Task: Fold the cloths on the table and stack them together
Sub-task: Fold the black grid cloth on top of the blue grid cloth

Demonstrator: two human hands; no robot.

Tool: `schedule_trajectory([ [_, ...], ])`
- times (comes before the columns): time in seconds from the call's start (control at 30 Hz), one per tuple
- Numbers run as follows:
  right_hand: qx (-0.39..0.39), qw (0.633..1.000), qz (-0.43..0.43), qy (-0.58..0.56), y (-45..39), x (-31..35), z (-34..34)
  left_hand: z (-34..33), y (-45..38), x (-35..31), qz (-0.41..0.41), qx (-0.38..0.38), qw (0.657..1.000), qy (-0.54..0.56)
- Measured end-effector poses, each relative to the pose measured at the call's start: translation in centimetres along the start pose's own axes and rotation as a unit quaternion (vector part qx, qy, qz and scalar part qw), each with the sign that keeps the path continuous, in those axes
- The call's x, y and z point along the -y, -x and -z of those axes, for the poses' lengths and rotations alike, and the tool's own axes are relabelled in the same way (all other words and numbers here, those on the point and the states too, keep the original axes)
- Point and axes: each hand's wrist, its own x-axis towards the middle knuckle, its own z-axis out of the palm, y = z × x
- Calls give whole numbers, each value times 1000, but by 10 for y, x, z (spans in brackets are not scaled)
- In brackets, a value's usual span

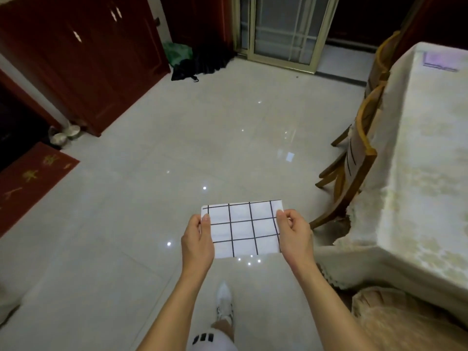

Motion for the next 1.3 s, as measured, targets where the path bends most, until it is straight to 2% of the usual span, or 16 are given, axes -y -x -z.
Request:
schedule_trajectory([
  [0.3, -66, 998, -19, 14, -86, 53, -53, -12, -137, -33, -29, 72, 997, 3],
  [0.57, -106, 994, -20, 0, -138, 76, -54, -47, -201, -62, -58, 126, 990, 5],
  [0.9, -136, 989, -44, -36, -237, 80, -24, -134, -267, -112, -75, 163, 984, -11],
  [1.3, -141, 989, -19, -47, -436, 106, 56, -293, -363, -208, -72, 142, 987, -17],
])
